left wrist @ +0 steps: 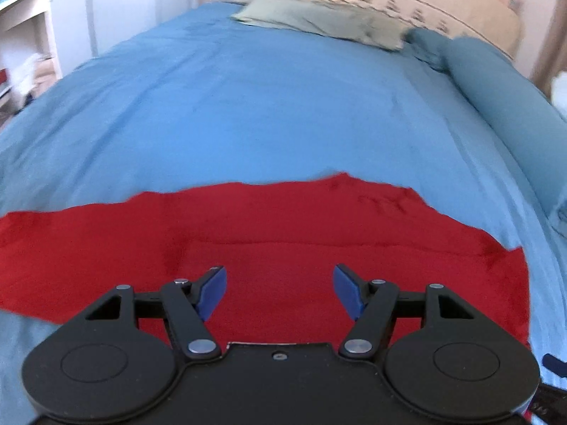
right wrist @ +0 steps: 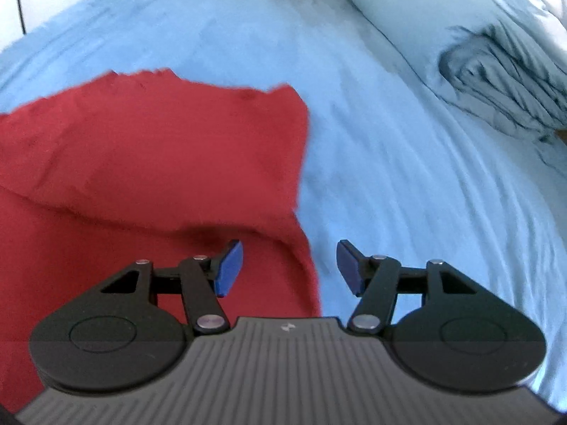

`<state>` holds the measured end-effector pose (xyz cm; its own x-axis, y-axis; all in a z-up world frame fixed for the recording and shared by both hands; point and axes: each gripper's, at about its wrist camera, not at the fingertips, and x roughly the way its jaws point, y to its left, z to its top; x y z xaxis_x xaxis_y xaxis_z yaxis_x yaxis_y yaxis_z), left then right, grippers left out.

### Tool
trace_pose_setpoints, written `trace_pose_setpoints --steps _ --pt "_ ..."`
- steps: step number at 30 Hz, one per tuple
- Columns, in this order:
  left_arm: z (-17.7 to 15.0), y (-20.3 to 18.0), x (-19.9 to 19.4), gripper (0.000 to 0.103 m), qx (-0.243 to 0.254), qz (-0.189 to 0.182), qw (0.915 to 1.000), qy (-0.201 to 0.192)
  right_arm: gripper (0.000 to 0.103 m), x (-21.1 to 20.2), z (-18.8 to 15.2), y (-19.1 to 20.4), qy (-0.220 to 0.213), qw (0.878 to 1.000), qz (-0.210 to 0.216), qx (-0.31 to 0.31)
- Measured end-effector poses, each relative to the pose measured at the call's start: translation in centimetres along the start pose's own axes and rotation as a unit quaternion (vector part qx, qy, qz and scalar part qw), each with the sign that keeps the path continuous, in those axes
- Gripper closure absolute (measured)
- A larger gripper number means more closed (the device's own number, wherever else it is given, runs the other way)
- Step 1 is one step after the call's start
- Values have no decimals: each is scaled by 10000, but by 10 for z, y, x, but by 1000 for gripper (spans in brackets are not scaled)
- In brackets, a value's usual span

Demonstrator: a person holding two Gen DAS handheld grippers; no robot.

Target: Fold small clothes

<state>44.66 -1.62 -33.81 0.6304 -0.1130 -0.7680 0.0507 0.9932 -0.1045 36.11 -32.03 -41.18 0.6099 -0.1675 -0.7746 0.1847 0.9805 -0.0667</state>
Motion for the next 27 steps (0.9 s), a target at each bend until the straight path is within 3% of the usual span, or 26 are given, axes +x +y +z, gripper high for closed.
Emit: trace_pose_setpoints --steps 5,8,10,13,17,20,23,27 --pt "2 -25 24 32 63 -148 9998 69 30 23 -1 2 -201 9988 -387 199" --pt "2 -32 34 32 123 -93 9998 127 28 31 2 -9 -166 9900 -979 1000" --pt "0 -34 41 32 176 -30 9996 218 28 27 -10 -21 -66 9827 -1017 1544" --pt "-3 -32 51 32 253 74 9990 368 27 18 -25 -21 19 9834 -1208 1355" --pt "-4 -24 57 32 277 211 9984 435 25 -2 -21 -27 -156 9925 -712 979" --pt "-5 -20 62 32 238 265 9983 471 25 -6 1 -21 -503 9967 174 609" --pt "-8 -17 67 32 198 350 9978 528 25 15 25 -8 -675 9936 825 376" --pt "-10 -14 73 32 193 357 9976 561 25 67 49 1 -640 9930 954 277"
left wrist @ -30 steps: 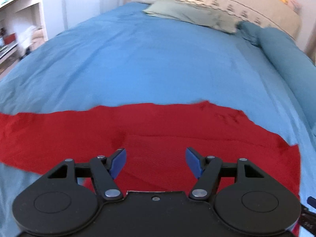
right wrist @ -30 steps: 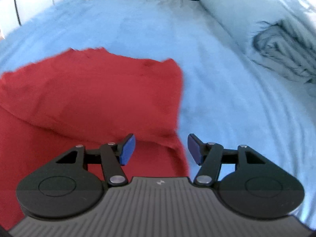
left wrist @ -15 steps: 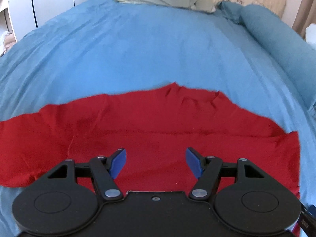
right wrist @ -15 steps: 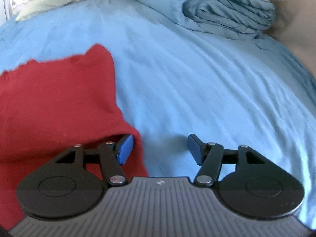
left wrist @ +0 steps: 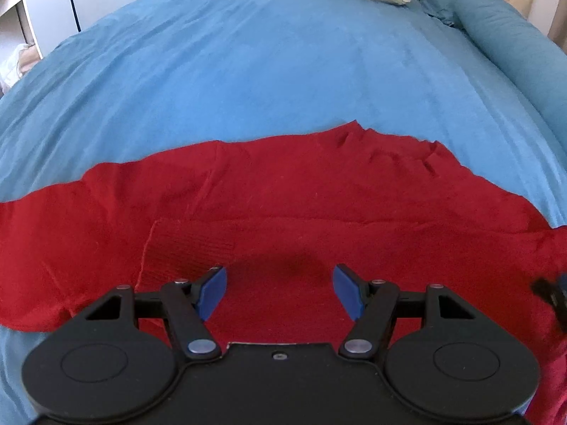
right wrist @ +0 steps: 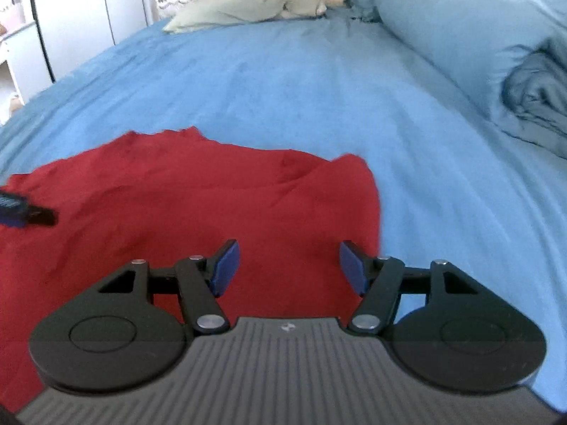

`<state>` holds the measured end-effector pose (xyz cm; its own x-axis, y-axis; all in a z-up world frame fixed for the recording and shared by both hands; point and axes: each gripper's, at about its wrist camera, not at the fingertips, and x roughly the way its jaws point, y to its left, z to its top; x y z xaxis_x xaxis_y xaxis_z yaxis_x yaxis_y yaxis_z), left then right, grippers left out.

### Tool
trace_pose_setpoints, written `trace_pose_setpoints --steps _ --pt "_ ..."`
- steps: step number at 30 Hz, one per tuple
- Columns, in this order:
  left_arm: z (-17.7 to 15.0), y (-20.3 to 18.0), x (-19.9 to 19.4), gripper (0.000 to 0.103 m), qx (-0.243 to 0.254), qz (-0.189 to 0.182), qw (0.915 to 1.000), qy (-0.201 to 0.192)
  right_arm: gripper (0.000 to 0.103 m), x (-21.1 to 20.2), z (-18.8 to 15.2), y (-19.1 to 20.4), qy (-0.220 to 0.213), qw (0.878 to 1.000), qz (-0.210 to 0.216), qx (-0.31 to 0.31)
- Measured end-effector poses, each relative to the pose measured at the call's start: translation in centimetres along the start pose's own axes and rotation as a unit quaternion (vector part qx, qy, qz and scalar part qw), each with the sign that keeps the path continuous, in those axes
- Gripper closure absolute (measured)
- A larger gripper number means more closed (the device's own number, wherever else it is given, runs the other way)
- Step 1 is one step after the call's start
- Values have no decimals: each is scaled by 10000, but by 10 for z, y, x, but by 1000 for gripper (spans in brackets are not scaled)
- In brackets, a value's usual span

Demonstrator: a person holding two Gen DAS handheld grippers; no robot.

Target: Fold small clothes

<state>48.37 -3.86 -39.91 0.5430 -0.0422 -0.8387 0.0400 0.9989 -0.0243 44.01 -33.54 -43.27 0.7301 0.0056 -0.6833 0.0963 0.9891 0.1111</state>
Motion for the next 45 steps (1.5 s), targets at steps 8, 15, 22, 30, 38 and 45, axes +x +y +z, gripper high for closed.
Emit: trace_pose_setpoints --steps 8,15,22,30,38,45 --pt "-5 1 4 32 142 -25 9999 9 21 18 26 -24 -186 9992 173 316" --pt "-2 7 0 32 -122 -95 9999 43 26 -2 50 -38 -90 9999 -59 126" --pt "-5 8 1 32 0 -76 10000 32 41 30 68 -55 588 9950 -808 -89" --pt "-7 11 2 31 28 -121 9999 37 42 11 66 -70 750 9931 -903 76" --pt "-4 13 2 31 -64 -165 9998 61 42 51 85 -47 1665 9809 -886 -484" --pt "-4 16 4 31 -30 -217 9997 70 27 28 91 -39 1265 9891 -468 -591"
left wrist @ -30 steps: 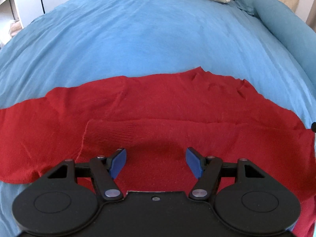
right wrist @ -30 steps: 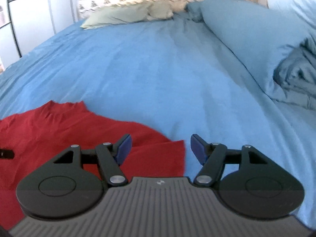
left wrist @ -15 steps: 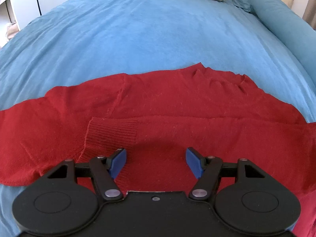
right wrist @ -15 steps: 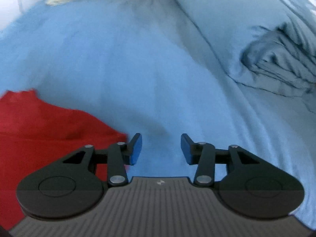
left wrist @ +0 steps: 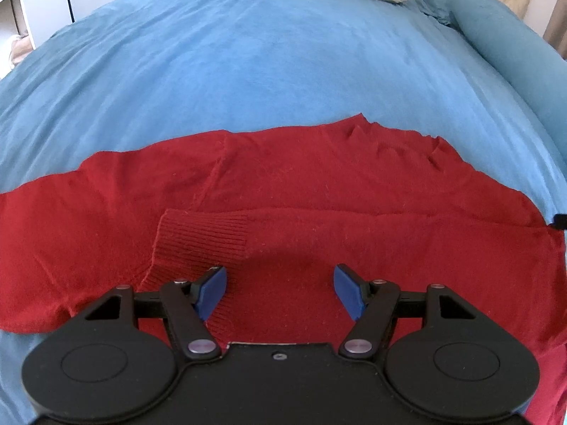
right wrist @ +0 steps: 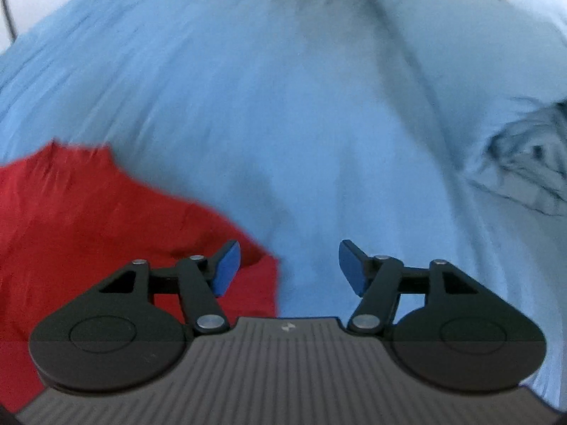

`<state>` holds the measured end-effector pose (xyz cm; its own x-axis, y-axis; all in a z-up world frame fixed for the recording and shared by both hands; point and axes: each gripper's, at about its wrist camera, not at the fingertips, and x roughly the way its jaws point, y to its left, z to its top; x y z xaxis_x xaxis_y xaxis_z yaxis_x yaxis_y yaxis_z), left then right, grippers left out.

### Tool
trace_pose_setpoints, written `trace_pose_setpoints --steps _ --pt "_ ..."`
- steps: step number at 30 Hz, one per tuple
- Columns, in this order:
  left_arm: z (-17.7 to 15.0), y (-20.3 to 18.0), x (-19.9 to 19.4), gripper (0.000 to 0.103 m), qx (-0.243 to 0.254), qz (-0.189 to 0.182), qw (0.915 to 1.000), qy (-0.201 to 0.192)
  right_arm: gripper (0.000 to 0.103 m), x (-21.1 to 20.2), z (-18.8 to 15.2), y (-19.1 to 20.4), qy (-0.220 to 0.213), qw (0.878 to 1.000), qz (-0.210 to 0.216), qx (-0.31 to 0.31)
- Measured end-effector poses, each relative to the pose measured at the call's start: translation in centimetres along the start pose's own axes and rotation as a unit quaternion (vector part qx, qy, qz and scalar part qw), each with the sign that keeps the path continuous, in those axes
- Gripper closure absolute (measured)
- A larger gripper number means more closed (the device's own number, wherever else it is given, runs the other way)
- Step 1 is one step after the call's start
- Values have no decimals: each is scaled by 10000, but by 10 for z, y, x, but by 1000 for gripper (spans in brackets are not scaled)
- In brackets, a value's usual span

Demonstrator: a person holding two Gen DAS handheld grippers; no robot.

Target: Fold small clothes

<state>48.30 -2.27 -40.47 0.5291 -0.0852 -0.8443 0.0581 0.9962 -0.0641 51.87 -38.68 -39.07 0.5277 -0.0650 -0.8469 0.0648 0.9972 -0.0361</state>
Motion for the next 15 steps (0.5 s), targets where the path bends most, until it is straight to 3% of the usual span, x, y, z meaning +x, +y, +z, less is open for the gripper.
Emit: trace_pose_setpoints --steps 3,7,10,13,15 --pt "1 2 -1 31 -88 -23 10000 14 27 23 -3 11 320 9988 -279 -243" --pt "2 5 1 31 -93 -73 9999 17 24 30 -10 -4 358 9966 -720 189" --pt "3 6 1 31 52 -72 10000 12 23 26 -13 -16 159 9953 -835 473" --pt "3 10 0 31 24 -111 9999 14 26 5 -16 -18 -231 9886 -1327 674" --pt "4 14 -2 31 -45 -119 9999 24 26 -26 -30 -22 -685 9877 -791 1159"
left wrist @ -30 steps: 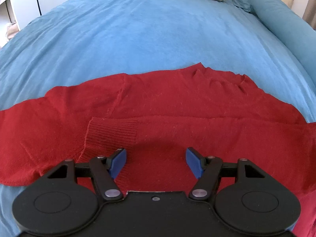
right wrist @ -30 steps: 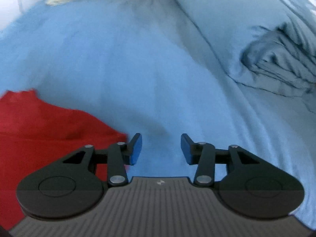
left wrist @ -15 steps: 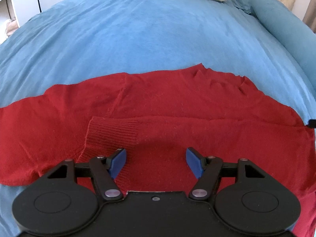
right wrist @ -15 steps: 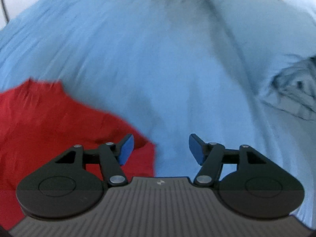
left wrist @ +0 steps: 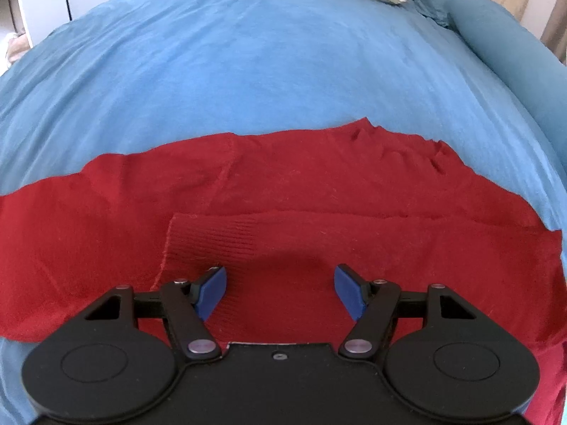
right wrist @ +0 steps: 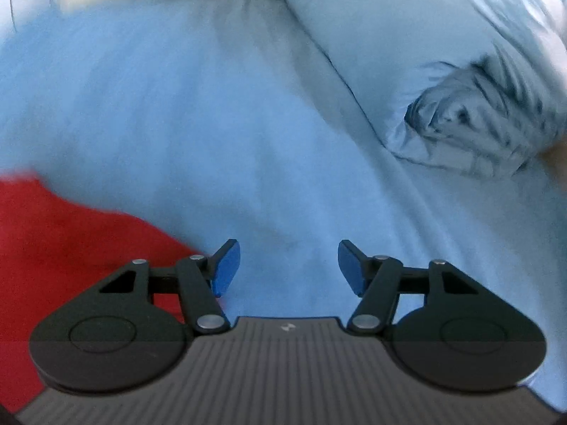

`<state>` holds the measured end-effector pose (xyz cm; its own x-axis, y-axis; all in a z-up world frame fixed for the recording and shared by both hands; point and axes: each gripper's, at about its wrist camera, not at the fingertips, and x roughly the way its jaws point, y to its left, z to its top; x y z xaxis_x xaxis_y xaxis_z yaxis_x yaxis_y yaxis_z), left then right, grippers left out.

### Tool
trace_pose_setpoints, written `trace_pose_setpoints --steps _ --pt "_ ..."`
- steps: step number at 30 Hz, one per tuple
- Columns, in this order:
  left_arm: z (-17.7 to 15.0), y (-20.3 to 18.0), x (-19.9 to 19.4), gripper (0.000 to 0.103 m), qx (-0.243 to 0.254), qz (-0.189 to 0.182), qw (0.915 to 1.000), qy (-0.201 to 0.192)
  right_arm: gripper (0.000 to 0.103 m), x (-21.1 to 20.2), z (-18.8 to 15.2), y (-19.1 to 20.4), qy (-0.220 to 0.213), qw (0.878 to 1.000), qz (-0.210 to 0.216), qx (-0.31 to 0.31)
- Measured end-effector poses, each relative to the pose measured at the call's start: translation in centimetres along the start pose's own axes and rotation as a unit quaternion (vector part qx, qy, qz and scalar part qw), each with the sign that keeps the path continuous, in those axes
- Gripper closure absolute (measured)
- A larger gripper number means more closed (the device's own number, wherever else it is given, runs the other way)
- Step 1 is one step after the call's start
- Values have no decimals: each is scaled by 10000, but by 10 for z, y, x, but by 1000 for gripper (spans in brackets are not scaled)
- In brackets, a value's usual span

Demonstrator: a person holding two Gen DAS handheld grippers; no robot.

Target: Fold small clothes

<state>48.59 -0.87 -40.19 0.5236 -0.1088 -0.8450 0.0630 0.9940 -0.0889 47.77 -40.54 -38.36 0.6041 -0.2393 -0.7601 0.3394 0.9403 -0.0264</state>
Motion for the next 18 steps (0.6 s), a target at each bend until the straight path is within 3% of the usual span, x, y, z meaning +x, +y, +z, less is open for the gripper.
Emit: trace_pose_setpoints --steps 2,6,8,11,15,18 --pt "1 2 -1 31 -3 5 10000 5 25 -30 -18 1 -249 9983 478 207" --pt "-2 4 -1 31 165 44 9999 -15 27 -65 -67 24 -283 9919 1237 -45" --pt "-6 4 -2 31 228 76 9997 -75 27 -62 -88 32 -55 9890 1479 -70" --pt "-11 2 -3 31 297 161 9993 -144 30 -49 -120 28 190 9885 1497 70" --pt "-11 1 -16 31 148 349 9992 -142 30 -57 -112 25 134 9874 1576 -56" --pt "-8 5 -53 31 -225 355 9985 -343 24 -83 -90 15 -174 9848 1707 -265"
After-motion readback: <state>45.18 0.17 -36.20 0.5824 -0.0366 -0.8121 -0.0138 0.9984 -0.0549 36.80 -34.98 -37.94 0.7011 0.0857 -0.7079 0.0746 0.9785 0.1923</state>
